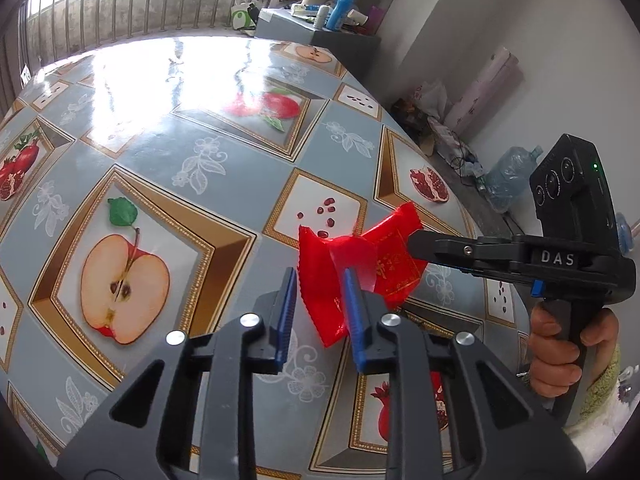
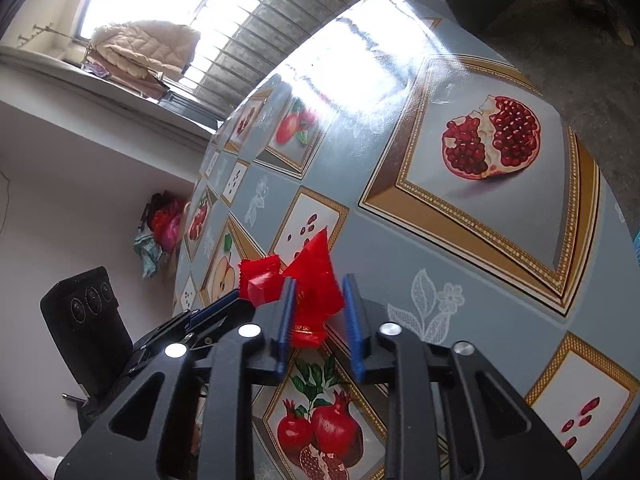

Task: Collect trash
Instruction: 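Grasp the red wrapper with the left tool while the right tool also grasps it, then carry the red wrapper over the blue wastebasket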

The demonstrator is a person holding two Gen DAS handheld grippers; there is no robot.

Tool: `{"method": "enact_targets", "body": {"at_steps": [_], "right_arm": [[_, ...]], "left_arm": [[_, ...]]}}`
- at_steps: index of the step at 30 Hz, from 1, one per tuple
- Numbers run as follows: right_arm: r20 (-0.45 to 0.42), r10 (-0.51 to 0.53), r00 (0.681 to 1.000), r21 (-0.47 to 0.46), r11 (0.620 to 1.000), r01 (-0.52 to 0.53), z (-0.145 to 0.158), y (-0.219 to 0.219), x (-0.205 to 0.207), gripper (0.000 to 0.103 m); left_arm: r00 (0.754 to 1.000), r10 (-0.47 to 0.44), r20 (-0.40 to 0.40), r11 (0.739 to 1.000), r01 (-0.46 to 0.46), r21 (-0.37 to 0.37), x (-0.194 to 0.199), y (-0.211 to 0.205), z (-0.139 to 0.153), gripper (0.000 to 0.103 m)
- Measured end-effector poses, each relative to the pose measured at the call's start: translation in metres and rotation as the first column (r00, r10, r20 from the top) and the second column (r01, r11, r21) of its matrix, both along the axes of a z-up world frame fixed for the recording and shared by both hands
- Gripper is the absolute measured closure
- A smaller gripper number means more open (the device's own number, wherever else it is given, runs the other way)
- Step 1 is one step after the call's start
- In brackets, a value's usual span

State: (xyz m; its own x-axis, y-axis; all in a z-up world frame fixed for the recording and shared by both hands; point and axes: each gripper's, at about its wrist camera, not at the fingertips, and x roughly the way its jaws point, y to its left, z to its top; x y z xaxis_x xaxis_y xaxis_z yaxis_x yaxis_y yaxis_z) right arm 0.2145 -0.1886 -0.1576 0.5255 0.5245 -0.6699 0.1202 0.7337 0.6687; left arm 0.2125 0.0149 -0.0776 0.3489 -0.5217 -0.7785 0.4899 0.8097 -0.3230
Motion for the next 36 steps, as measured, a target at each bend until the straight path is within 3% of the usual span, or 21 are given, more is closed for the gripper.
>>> {"method": "enact_targets", "body": {"at_steps": [2, 12, 17, 22, 25, 31, 33, 34, 35, 36], "right_arm": [[0.007, -0.005, 1.000, 0.007, 1.000, 0.005, 0.002, -0.003, -0.002, 0.093], [0.068, -0.050, 0.996, 0.065, 0.997, 0.046, 0.018, -0.026, -0.021, 0.096], [0.115, -0.133, 0.984, 0.093, 0.988, 0.123, 0.032, -0.059, -0.046, 0.097], [0.152, -0.262, 0.953, 0.113, 0.963, 0.246, 0.041, -0.108, -0.082, 0.098], [0.166, -0.359, 0.919, 0.127, 0.932, 0.341, 0.044, -0.147, -0.109, 0.098], [0.149, -0.570, 0.808, 0.146, 0.821, 0.552, 0.031, -0.233, -0.172, 0.098], [0.127, -0.642, 0.756, 0.141, 0.766, 0.627, 0.019, -0.262, -0.193, 0.098], [0.110, -0.680, 0.725, 0.144, 0.732, 0.665, 0.012, -0.279, -0.203, 0.098], [0.098, -0.706, 0.702, 0.145, 0.708, 0.691, 0.004, -0.292, -0.211, 0.098], [0.080, -0.735, 0.674, 0.141, 0.677, 0.722, -0.005, -0.307, -0.218, 0.098]], "left_arm": [[1.000, -0.003, 0.008, 1.000, 0.003, 0.001, -0.001, -0.001, 0.002, 0.086], [0.999, -0.031, 0.043, 0.999, 0.032, -0.018, -0.006, -0.024, 0.026, 0.091], [0.991, -0.107, 0.085, 0.993, 0.110, -0.031, -0.011, -0.057, 0.046, 0.091], [0.969, -0.226, 0.105, 0.973, 0.230, -0.033, -0.016, -0.116, 0.058, 0.091], [0.942, -0.318, 0.108, 0.947, 0.322, -0.022, -0.019, -0.163, 0.061, 0.091], [0.871, -0.486, 0.074, 0.873, 0.487, -0.009, -0.027, -0.275, 0.056, 0.091], [0.851, -0.521, 0.070, 0.853, 0.522, 0.007, -0.032, -0.310, 0.051, 0.081], [0.841, -0.537, 0.069, 0.843, 0.537, 0.021, -0.035, -0.328, 0.048, 0.062], [0.836, -0.543, 0.076, 0.839, 0.542, 0.038, -0.038, -0.341, 0.045, 0.054], [0.833, -0.546, 0.086, 0.838, 0.544, 0.050, -0.040, -0.350, 0.043, 0.053]]}}
